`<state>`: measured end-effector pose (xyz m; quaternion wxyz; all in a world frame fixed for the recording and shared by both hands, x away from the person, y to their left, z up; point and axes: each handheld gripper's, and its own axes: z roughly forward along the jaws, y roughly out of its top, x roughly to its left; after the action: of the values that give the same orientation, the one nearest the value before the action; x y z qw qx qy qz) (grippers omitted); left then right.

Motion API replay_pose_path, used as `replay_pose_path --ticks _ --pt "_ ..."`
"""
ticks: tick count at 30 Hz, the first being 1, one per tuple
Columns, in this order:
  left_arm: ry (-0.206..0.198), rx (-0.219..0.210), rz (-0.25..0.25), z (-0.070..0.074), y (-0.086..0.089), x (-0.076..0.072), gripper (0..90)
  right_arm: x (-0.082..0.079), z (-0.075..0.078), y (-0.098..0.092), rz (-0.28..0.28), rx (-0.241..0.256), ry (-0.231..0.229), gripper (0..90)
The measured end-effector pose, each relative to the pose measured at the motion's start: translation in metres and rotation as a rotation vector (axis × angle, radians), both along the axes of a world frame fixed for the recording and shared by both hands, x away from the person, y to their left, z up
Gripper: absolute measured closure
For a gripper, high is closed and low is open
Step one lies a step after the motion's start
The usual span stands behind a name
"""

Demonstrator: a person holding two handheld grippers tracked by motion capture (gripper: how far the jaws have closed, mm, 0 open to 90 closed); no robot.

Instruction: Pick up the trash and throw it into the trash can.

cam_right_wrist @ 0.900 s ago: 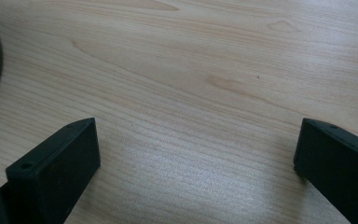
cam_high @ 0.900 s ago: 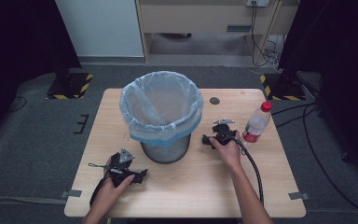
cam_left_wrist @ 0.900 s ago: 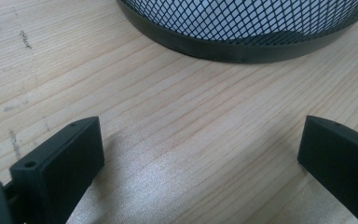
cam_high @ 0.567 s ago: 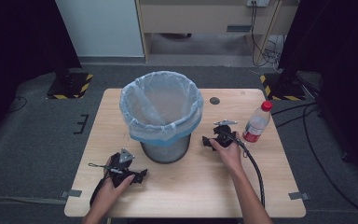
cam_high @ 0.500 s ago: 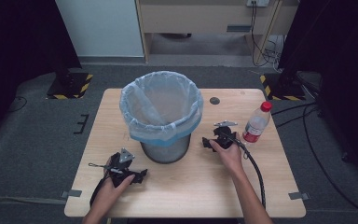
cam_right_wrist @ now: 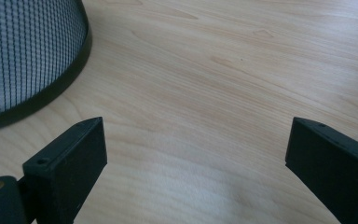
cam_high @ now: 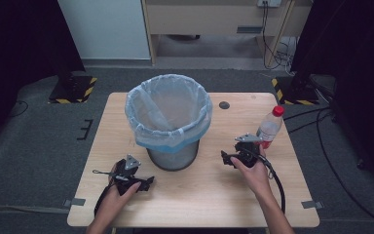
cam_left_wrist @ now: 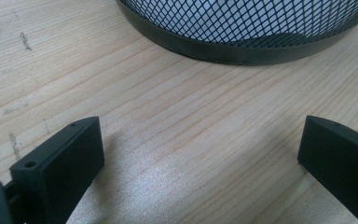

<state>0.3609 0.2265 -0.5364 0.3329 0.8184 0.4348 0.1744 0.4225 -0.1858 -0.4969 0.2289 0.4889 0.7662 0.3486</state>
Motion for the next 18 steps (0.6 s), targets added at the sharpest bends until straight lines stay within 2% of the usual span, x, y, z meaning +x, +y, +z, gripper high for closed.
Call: replay_pose_path --ticks 6,15,18 --pt "0.0 0.0 0.0 0.0 0.0 0.0 0.0 -0.012 -0.001 -0.007 0.008 0.011 -0.002 5.3" --pt "0.0 0.0 0.0 0.0 0.0 0.0 0.0 -0.029 0.001 -0.018 0.012 -0.024 -0.016 5.4" --pt "0.0 0.0 0.0 0.0 0.0 0.0 0.0 -0.032 0.002 -0.022 0.007 -0.018 -0.014 5.4"
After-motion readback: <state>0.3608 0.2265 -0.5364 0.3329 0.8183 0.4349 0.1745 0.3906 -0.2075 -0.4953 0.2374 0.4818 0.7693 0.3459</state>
